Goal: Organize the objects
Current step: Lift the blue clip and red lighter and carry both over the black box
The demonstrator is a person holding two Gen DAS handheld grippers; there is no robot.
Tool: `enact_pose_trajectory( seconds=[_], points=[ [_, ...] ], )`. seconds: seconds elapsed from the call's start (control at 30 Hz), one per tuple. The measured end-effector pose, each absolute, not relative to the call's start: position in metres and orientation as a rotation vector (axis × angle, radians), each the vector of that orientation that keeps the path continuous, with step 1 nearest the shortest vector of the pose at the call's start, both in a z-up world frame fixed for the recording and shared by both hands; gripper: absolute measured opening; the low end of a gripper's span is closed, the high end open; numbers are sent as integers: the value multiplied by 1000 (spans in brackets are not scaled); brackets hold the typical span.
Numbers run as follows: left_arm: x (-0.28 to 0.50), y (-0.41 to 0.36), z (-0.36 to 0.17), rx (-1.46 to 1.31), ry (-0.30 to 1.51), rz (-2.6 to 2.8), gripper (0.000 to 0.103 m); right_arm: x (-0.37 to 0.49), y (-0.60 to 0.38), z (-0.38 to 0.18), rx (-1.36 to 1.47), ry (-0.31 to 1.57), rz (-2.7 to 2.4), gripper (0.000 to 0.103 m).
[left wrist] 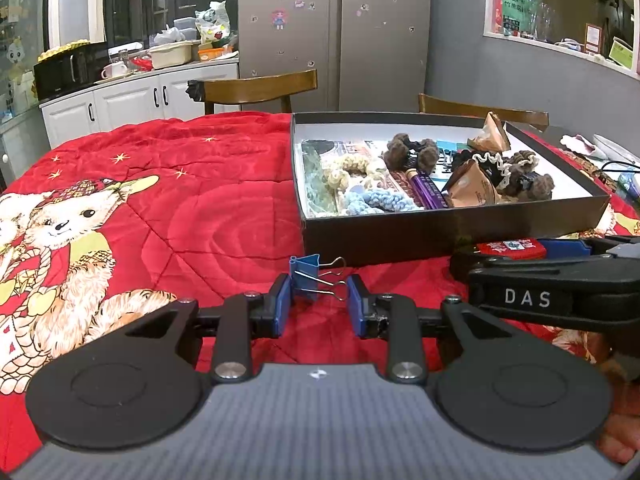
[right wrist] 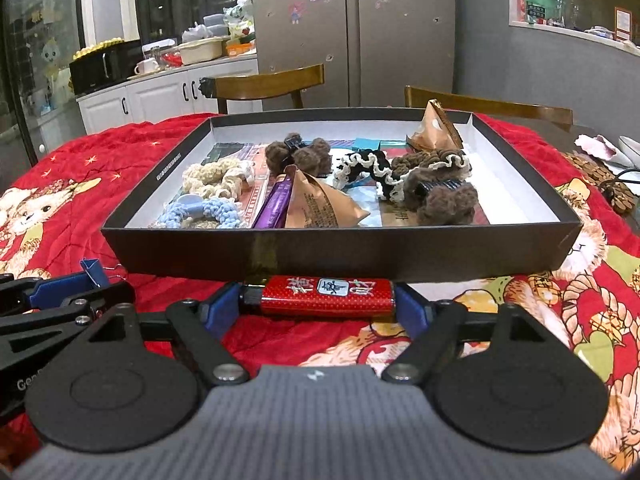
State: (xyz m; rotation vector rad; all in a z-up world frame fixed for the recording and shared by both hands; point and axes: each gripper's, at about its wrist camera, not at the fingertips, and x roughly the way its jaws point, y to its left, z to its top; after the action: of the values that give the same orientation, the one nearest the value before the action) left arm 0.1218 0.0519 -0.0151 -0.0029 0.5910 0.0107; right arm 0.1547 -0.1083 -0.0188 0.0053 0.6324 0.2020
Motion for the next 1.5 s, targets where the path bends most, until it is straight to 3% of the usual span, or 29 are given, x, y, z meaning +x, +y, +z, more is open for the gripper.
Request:
enact_pose_trajectory(
  seconds=[0.77, 1.03, 1.23, 1.5],
  points=[
    [105, 43, -3, 13, 472, 34, 35, 137, -137, -1, 173, 501, 249, 81],
    [106, 42, 54, -17, 384, -14, 35, 162, -158, 39, 351, 591, 300, 81],
    [154, 52, 107, -87, 396, -46, 35, 208, -153, 76, 321, 605, 278, 81],
    [224, 63, 136, -222, 423, -48, 35, 277, -146, 85, 369, 665, 283, 81]
  ],
)
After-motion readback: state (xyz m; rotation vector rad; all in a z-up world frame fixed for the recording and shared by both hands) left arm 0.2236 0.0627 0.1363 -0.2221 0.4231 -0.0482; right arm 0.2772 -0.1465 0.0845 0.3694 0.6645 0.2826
